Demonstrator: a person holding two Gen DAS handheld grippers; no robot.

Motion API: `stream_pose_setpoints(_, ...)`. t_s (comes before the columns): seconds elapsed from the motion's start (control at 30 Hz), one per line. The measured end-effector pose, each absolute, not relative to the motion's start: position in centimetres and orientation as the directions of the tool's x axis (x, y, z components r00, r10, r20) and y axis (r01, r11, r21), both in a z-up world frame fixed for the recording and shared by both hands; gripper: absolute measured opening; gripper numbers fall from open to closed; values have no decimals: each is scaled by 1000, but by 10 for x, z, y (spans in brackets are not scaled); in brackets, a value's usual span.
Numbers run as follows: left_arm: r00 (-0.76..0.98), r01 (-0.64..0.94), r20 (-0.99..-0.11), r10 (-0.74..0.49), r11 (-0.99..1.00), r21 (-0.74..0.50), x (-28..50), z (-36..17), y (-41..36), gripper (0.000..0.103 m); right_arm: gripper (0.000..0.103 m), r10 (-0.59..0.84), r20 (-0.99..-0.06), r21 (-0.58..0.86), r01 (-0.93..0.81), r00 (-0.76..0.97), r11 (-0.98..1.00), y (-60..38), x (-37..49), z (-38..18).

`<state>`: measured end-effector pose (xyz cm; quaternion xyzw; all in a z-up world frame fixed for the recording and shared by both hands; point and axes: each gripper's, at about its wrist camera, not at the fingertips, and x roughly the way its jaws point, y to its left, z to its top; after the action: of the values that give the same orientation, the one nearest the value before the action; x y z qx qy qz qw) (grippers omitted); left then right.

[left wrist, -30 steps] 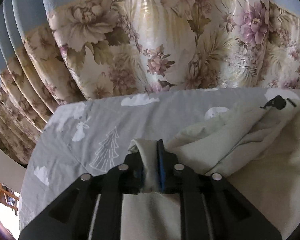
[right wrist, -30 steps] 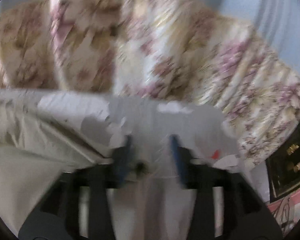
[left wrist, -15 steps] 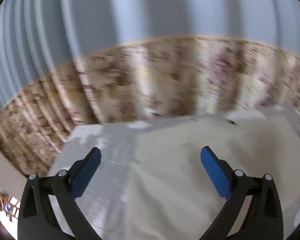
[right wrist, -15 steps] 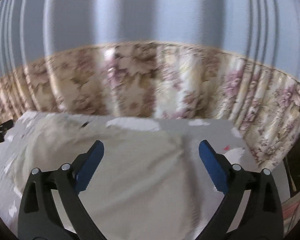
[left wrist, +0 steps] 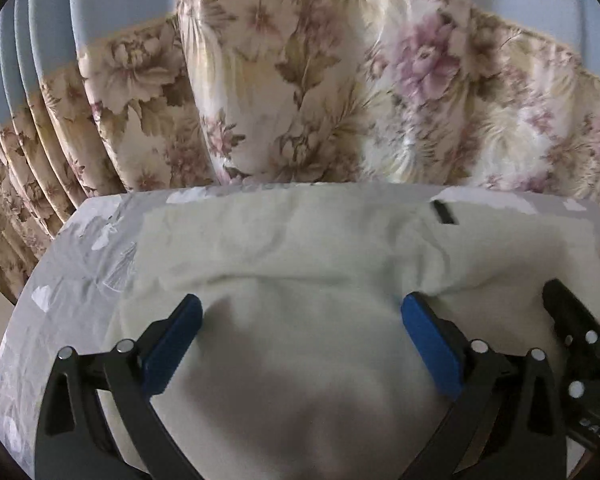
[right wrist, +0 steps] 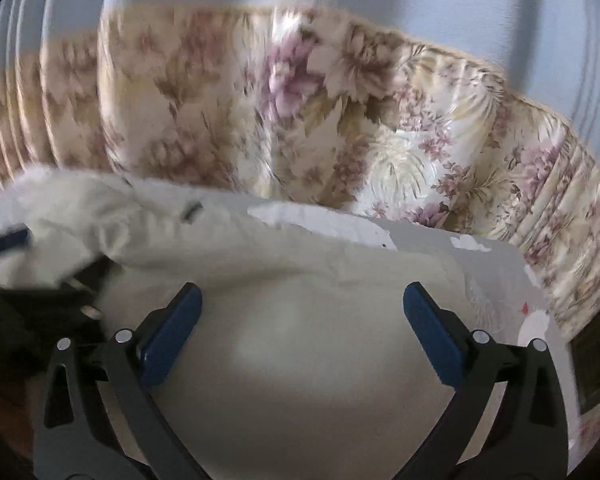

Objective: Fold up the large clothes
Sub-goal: 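Fold the held hem up over the jacket body with both grippers and release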

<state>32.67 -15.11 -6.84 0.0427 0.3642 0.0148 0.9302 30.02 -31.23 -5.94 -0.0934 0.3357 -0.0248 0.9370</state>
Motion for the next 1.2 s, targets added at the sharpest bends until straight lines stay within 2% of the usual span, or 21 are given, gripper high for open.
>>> stream_pose_setpoints(0.07, 739, 5, -665, 108, 986, 166, 335, -79, -154, 101, 100, -158, -627, -274, -26, 763, 961, -312, 309, -78)
stream_pose_setpoints(0.17, 739, 19, -663, 120, 980, 198, 340, -88, -156, 102, 100, -172, -635, -299, -34, 753, 954, -315, 315, -89)
stream_pose_setpoints(0.3, 740, 20, -662, 118, 980, 197, 342, -89, -152, 102, 100, -284, -565, -438, 10, 774, 899, -316, 316, -91)
stream_pose_setpoints(0.4, 735, 10, -670, 104, 986, 163, 344, -88, -139, 102, 100, -237, -632, -343, 8, 738, 939, -344, 322, -89)
stream_pose_setpoints(0.53, 735, -13, -672, 92, 992, 122, 344, -86, -126, 102, 100, -279, -638, -340, 63, 717, 938, -375, 326, -92)
stream_pose_setpoints(0.7, 742, -37, -665, 84, 996, 85, 342, -84, -115, 102, 100, -243, -685, -238, 105, 687, 966, -403, 326, -90)
stream_pose_setpoints(0.9, 771, -31, -628, 105, 991, 128, 334, -80, -107, 102, 100, -290, -651, -277, 136, 701, 951, -406, 315, -86)
stream_pose_setpoints(1.0, 777, -40, -624, 80, 996, 78, 330, -78, -95, 102, 100, -314, -633, -276, 173, 707, 945, -417, 302, -84)
stream_pose_setpoints(1.13, 796, -31, -601, 75, 996, 83, 312, -71, -95, 101, 100, -396, -581, -315, 252, 711, 915, -439, 267, -67)
stream_pose_setpoints(1.2, 821, -27, -570, 31, 1000, 15, 290, -58, -91, 101, 100, -403, -568, -328, 251, 717, 911, -455, 248, -60)
